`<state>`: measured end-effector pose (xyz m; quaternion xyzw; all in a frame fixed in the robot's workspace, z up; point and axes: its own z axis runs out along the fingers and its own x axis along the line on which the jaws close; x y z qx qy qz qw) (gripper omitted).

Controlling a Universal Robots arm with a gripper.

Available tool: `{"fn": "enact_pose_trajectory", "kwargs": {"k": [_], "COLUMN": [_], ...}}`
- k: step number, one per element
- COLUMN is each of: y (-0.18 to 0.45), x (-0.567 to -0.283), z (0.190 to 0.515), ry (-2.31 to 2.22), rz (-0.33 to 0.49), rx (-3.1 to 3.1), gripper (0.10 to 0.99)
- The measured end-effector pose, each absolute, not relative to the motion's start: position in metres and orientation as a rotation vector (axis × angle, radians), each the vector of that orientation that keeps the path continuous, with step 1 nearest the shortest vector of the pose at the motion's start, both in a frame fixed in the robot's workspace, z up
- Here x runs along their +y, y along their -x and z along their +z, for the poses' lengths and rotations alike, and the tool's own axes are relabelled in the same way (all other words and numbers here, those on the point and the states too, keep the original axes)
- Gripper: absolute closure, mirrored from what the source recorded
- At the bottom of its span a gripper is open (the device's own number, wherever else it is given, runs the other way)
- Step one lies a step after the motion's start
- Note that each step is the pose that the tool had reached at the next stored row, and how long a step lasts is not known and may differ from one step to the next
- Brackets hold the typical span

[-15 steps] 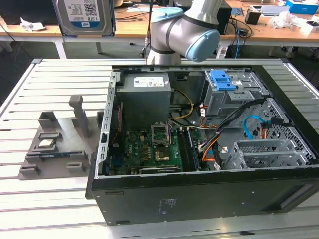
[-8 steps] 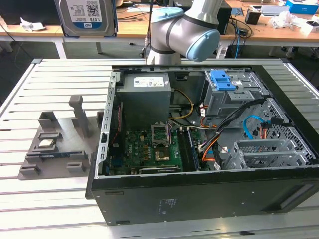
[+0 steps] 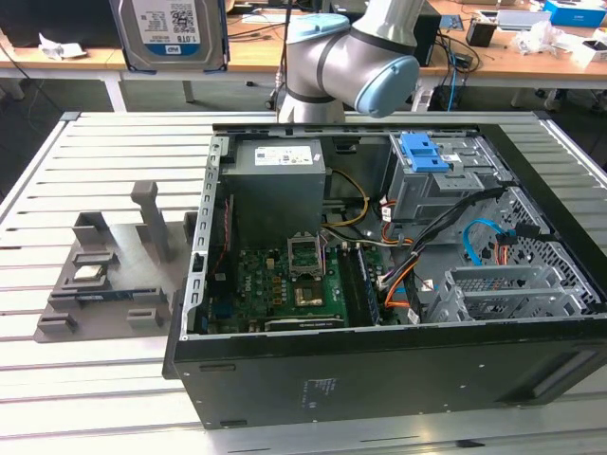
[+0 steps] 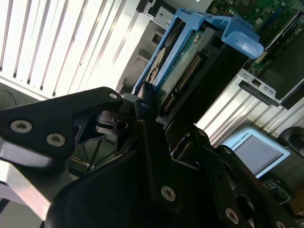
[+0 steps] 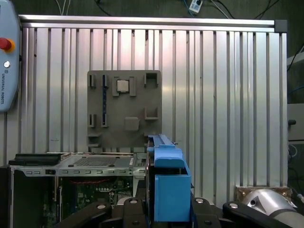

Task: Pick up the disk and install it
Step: 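Pick up the disk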

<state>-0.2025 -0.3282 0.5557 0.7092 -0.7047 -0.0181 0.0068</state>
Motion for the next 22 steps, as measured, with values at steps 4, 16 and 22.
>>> {"fn": "enact_pose_trajectory", "kwargs": {"k": [4,16,22], "y": [0.199,0.188,0.183], "x": [-0.328,-0.328,-0.328], "z": [0.555,0.554,0.553], "ry": [-2.218,-2.218,-2.218], "rz": [-0.056,-0.056,-0.056], "rx": [-2.204,-2.204,-2.204], "gripper": [0.722,0.722,0.722]}}
